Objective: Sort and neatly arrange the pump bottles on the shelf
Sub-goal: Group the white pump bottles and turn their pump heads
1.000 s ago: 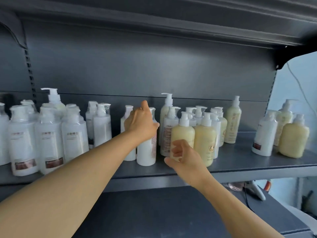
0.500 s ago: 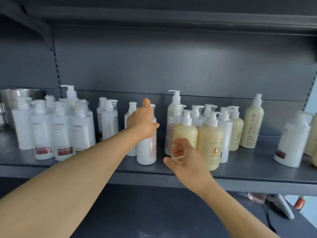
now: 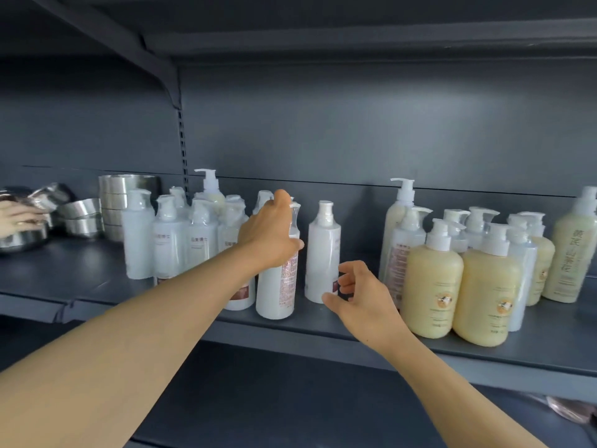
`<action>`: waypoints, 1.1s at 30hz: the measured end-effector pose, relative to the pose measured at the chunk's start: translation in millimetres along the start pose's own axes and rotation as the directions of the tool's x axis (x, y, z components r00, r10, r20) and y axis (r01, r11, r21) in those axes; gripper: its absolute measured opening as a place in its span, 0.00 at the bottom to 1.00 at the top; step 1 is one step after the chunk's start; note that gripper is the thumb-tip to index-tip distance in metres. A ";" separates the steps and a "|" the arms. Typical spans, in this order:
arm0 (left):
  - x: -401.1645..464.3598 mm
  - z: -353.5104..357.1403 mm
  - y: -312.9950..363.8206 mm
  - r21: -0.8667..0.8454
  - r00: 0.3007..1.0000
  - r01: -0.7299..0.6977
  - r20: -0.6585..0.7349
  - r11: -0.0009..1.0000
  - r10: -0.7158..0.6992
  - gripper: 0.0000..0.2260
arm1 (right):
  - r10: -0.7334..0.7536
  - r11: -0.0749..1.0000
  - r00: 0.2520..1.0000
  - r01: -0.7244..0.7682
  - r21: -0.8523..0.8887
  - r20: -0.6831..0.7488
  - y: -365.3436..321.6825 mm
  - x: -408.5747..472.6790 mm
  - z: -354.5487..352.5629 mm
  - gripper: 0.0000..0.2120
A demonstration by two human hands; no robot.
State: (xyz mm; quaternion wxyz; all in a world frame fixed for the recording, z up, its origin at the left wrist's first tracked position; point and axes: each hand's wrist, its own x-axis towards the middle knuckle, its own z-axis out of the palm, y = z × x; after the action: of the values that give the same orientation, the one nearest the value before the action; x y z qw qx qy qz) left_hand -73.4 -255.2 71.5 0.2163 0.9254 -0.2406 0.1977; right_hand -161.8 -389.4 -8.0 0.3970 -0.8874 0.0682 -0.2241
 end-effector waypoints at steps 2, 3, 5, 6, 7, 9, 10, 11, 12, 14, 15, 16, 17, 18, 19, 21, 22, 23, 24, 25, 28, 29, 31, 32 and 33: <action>3.3 1.5 -8.2 -0.022 1.000 -0.025 0.009 0.999 0.025 0.26 | 0.014 1.000 1.000 -0.014 -0.007 -0.005 -3.0 4.2 7.5 0.25; 5.1 2.4 -11.7 -0.035 0.999 -0.035 0.013 0.999 0.036 0.26 | 0.020 1.000 1.000 -0.021 -0.014 -0.007 -4.4 5.4 10.7 0.25; 9.0 3.8 -18.2 -0.052 0.998 -0.059 0.010 0.997 0.059 0.28 | 0.035 0.999 0.999 -0.035 -0.026 -0.009 -6.9 7.7 17.0 0.25; 10.6 3.9 -21.3 -0.055 0.997 -0.076 0.007 0.996 0.077 0.29 | 0.043 0.999 0.999 -0.043 -0.027 -0.007 -8.2 8.6 19.7 0.25; 12.2 3.4 -24.5 -0.057 0.995 -0.095 0.012 0.994 0.096 0.30 | 0.050 0.998 0.999 -0.050 -0.024 -0.003 -9.8 9.2 22.5 0.25; 14.5 -0.8 -28.9 -0.043 0.990 -0.130 0.054 0.991 0.132 0.29 | 0.057 0.998 0.998 -0.057 -0.005 0.008 -13.7 10.3 29.7 0.26; 16.0 -4.3 -30.2 -0.020 0.985 -0.148 0.093 0.989 0.149 0.27 | 0.057 0.998 0.998 -0.057 0.008 0.016 -15.8 10.9 34.3 0.27; 18.1 -8.3 -31.1 0.002 0.976 -0.171 0.140 0.985 0.169 0.25 | 0.057 0.998 0.998 -0.057 0.021 0.023 -18.7 11.5 39.2 0.28; 20.3 -12.7 -31.2 0.002 0.963 -0.199 0.186 0.980 0.196 0.23 | 0.061 0.997 0.998 -0.062 0.038 0.029 -21.7 12.4 44.7 0.30; 25.5 -21.3 -31.8 -0.057 0.937 -0.234 0.253 0.971 0.240 0.22 | 0.084 0.992 0.996 -0.088 0.091 0.040 -28.3 14.8 56.3 0.35; 27.5 -25.0 -32.4 -0.074 0.930 -0.236 0.273 0.969 0.248 0.22 | 0.098 0.988 0.994 -0.102 0.118 0.043 -31.9 16.5 62.5 0.36; 29.3 -27.3 -33.2 -0.073 0.928 -0.242 0.274 0.968 0.253 0.22 | 0.104 0.985 0.994 -0.109 0.135 0.038 -35.3 18.8 68.8 0.36; 30.8 -28.3 -33.7 -0.057 0.930 -0.255 0.258 0.965 0.261 0.22 | 0.105 0.985 0.994 -0.107 0.138 0.022 -37.4 21.3 75.1 0.35; 31.6 -28.0 -34.0 -0.028 0.934 -0.271 0.234 0.962 0.270 0.21 | 0.104 0.986 0.995 -0.103 0.133 -0.003 -38.2 24.3 81.0 0.34; 32.0 -26.6 -33.7 0.006 0.938 -0.283 0.209 0.959 0.276 0.20 | 0.105 0.987 0.994 -0.101 0.125 -0.031 -38.6 27.0 85.4 0.33; 33.1 -22.9 -32.2 0.060 0.949 -0.286 0.154 0.956 0.274 0.16 | 0.117 0.986 0.992 -0.110 0.127 -0.049 -38.5 31.9 88.1 0.31; 33.5 -22.4 -31.3 0.092 0.955 -0.282 0.119 0.955 0.270 0.15 | 0.119 0.984 0.992 -0.114 0.135 -0.034 -38.0 33.4 86.6 0.30; 34.0 -22.8 -30.7 0.131 0.959 -0.280 0.082 0.951 0.271 0.14 | 0.116 0.983 0.993 -0.114 0.142 -0.006 -37.4 34.3 83.8 0.29; 34.2 -23.8 -30.0 0.171 0.960 -0.280 0.048 0.945 0.276 0.12 | 0.110 0.982 0.993 -0.114 0.149 0.032 -35.9 35.1 80.5 0.27; 34.1 -24.8 -29.6 0.207 0.960 -0.279 0.025 0.938 0.279 0.12 | 0.105 0.981 0.992 -0.115 0.155 0.071 -33.9 35.7 77.6 0.27; 32.0 -26.8 -28.8 0.308 0.954 -0.286 0.004 0.907 0.300 0.12 | 0.103 0.978 0.984 -0.127 0.164 0.149 -28.7 36.9 73.3 0.25; 31.4 -27.0 -28.9 0.335 0.949 -0.295 -0.009 0.895 0.316 0.12 | 0.101 0.977 0.982 -0.128 0.168 0.161 -28.4 37.1 73.0 0.24; 30.3 -28.4 -30.7 0.394 0.931 -0.310 -0.058 0.865 0.360 0.13 | 0.093 0.980 0.983 -0.119 0.161 0.159 -27.4 38.1 74.1 0.24; 30.5 -29.6 -32.5 0.422 0.916 -0.320 -0.092 0.848 0.391 0.13 | 0.088 0.984 0.986 -0.108 0.141 0.140 -26.9 38.2 75.8 0.26; 31.5 -30.5 -34.7 0.440 0.899 -0.333 -0.118 0.834 0.422 0.13 | 0.090 0.988 0.989 -0.103 0.113 0.118 -27.4 37.8 78.1 0.29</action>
State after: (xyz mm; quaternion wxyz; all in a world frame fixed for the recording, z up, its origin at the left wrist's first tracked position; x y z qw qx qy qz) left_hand -37.6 -224.1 101.0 -0.0015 0.8574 -0.3483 0.3789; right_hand -94.4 -329.6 -20.6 0.4628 -0.8690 0.0751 -0.1580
